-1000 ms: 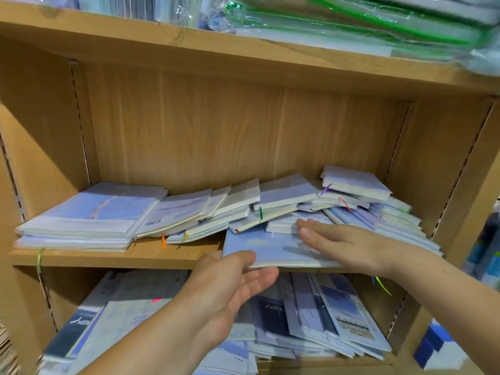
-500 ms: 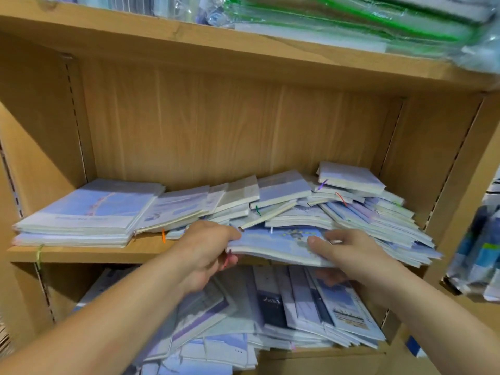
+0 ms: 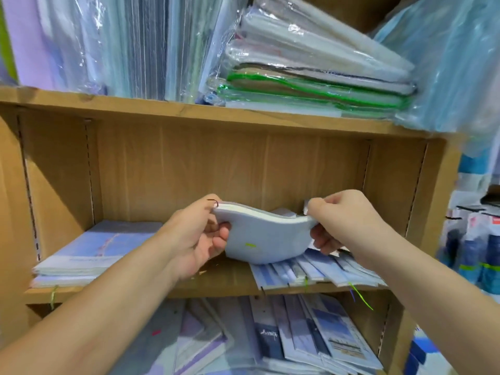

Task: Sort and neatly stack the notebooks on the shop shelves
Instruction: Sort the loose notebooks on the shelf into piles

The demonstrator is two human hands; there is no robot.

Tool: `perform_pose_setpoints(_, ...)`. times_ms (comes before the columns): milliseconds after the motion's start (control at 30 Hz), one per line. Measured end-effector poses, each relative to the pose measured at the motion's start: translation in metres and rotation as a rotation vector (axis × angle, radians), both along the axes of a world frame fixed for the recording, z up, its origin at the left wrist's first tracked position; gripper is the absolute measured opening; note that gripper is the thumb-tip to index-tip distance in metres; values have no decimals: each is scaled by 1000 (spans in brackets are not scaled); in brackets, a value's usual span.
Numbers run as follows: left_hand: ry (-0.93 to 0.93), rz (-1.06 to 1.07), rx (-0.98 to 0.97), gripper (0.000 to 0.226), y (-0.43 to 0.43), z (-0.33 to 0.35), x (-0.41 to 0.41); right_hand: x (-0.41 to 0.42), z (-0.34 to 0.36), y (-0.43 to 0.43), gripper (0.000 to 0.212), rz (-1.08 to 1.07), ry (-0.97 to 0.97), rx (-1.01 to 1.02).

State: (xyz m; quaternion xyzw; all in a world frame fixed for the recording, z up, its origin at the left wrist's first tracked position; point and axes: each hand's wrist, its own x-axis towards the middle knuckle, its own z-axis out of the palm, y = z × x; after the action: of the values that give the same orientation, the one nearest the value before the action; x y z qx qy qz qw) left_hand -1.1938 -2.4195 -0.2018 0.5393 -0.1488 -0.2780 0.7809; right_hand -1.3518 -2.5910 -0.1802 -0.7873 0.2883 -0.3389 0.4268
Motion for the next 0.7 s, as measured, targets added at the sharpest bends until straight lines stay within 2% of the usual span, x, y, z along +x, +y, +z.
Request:
perform_pose_setpoints(200,-159,12,-1,22,38,11,-31,-42,13,45,32,17,-86,-224)
perform_pose_setpoints(300,-233,19,11,16,61,16,-44,-51,15,68,32,-10,-125,-309)
perform_pose_setpoints(467,-365,-16,-117,18,102,26,-40,-46,15,94,23,-47,-262,-447)
perform_pose_setpoints(533,-463,84,-27,13,116,21,-29,-31,9,102,16,9,-294,-451)
perform_pose_setpoints(600,-509,217,116,8,128,7,-14,-4,-4,108,14,91,-234,-459)
perform_pose_setpoints(700,-437,398,270,20,149,-29,17,47,-42,127,33,231,-57,-442)
